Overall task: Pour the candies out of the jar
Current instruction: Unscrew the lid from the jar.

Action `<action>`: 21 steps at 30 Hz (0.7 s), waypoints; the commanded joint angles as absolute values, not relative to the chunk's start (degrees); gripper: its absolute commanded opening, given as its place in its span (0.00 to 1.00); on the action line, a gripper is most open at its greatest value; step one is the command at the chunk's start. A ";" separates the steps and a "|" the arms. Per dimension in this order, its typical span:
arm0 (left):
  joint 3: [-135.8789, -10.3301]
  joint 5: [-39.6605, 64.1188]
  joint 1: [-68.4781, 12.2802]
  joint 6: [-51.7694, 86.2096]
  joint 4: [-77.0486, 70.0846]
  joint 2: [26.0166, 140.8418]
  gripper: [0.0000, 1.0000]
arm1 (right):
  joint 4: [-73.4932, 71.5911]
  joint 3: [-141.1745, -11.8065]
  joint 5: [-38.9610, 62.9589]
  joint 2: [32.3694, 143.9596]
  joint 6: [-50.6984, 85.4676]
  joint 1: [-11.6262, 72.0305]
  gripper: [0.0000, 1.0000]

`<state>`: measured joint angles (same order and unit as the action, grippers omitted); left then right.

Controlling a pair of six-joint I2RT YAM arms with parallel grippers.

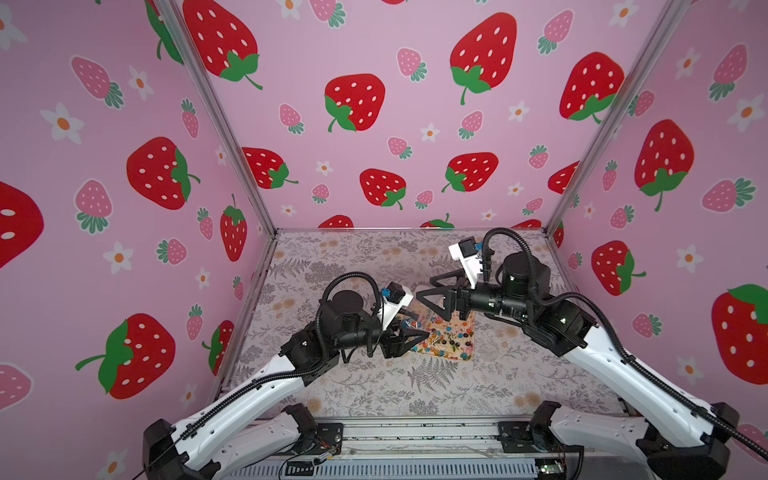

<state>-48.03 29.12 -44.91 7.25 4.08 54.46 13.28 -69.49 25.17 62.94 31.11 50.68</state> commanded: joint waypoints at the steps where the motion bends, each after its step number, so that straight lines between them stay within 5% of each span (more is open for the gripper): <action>1: -48.78 30.04 -45.04 7.12 2.37 54.04 0.51 | 12.13 -71.52 27.38 63.09 30.98 50.97 0.87; 8: -49.00 30.06 -45.04 7.03 2.29 53.78 0.51 | 12.56 -71.90 27.62 64.34 30.74 51.42 0.83; 15: -49.09 30.31 -45.09 7.27 2.46 53.44 0.51 | 13.70 -72.33 26.22 63.95 29.65 51.42 0.61; 21: -49.80 34.34 -45.03 8.46 2.37 53.67 0.51 | 14.72 -74.96 28.36 64.10 24.76 50.74 0.52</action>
<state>-48.05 30.11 -44.91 7.75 3.68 54.43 15.46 -71.85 27.11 64.51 28.23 51.24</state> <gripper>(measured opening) 0.572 0.553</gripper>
